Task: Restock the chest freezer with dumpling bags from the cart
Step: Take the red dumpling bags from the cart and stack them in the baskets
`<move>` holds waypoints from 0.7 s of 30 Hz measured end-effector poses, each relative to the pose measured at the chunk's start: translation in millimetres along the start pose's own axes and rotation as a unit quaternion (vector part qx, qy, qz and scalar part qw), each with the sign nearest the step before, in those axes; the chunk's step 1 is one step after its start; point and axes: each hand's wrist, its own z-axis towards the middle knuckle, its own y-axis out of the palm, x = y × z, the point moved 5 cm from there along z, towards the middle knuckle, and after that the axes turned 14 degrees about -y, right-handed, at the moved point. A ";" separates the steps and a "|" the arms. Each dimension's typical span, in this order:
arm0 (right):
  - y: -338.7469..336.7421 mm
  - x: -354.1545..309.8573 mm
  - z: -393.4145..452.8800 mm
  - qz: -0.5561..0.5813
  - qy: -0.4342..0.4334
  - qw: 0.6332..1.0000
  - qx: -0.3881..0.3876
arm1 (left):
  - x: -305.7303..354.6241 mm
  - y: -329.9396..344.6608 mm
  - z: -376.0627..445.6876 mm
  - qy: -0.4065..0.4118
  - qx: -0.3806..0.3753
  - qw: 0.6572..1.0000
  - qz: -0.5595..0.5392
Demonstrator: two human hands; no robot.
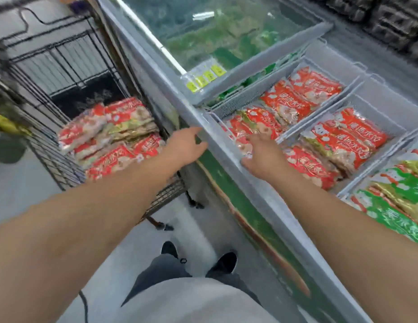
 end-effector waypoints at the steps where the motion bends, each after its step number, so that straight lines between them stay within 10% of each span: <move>1: 6.7 -20.2 8.4 0.000 -0.017 1.000 -0.010 | -23.1 -6.5 -3.3 -0.020 0.005 1.000 -0.006; 21: 150.9 -296.2 142.4 -0.005 -0.106 0.987 -0.118 | -373.3 -77.3 10.2 -0.178 0.008 0.974 -0.141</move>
